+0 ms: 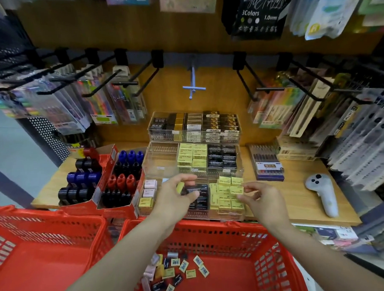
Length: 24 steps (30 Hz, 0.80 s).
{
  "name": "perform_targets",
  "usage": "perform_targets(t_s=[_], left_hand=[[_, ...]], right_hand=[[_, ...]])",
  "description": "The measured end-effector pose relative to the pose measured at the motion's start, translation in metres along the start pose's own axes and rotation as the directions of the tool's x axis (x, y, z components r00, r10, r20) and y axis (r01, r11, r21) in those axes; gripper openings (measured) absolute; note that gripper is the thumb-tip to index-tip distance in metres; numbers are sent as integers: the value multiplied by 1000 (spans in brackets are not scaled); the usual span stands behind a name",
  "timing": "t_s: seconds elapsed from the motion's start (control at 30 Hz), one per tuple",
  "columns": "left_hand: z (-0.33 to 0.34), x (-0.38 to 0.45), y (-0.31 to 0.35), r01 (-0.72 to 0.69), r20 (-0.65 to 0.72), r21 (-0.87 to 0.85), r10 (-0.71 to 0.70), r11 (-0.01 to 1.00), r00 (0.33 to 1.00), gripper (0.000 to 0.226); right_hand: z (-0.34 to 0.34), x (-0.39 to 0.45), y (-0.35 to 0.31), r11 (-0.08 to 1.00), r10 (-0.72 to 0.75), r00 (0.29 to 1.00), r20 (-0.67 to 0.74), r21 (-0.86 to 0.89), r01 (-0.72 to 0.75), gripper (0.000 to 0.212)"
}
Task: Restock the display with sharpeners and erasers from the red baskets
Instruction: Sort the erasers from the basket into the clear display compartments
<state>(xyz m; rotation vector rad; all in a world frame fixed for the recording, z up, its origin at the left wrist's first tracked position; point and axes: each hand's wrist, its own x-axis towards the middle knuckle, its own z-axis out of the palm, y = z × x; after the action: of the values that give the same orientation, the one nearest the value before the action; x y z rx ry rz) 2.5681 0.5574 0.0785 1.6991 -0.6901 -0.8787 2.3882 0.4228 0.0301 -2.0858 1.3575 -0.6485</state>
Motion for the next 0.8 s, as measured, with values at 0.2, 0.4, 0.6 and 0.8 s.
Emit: perform_targets(t_s=[0.2, 0.4, 0.6, 0.8], left_hand=[[0, 10, -6, 43, 14, 19, -43, 999, 999, 33], [2, 14, -8, 39, 12, 47, -40, 998, 999, 32], [2, 11, -10, 21, 30, 56, -23, 998, 999, 38], [7, 2, -1, -96, 111, 65, 88, 993, 990, 39]], right_hand=[[28, 10, -5, 1000, -20, 1000, -24, -24, 19, 33], [33, 11, -4, 999, 30, 998, -52, -42, -32, 33], [35, 12, -12, 998, 51, 998, -46, -44, -53, 29], [10, -12, -32, 878, 73, 980, 184, 455, -151, 27]])
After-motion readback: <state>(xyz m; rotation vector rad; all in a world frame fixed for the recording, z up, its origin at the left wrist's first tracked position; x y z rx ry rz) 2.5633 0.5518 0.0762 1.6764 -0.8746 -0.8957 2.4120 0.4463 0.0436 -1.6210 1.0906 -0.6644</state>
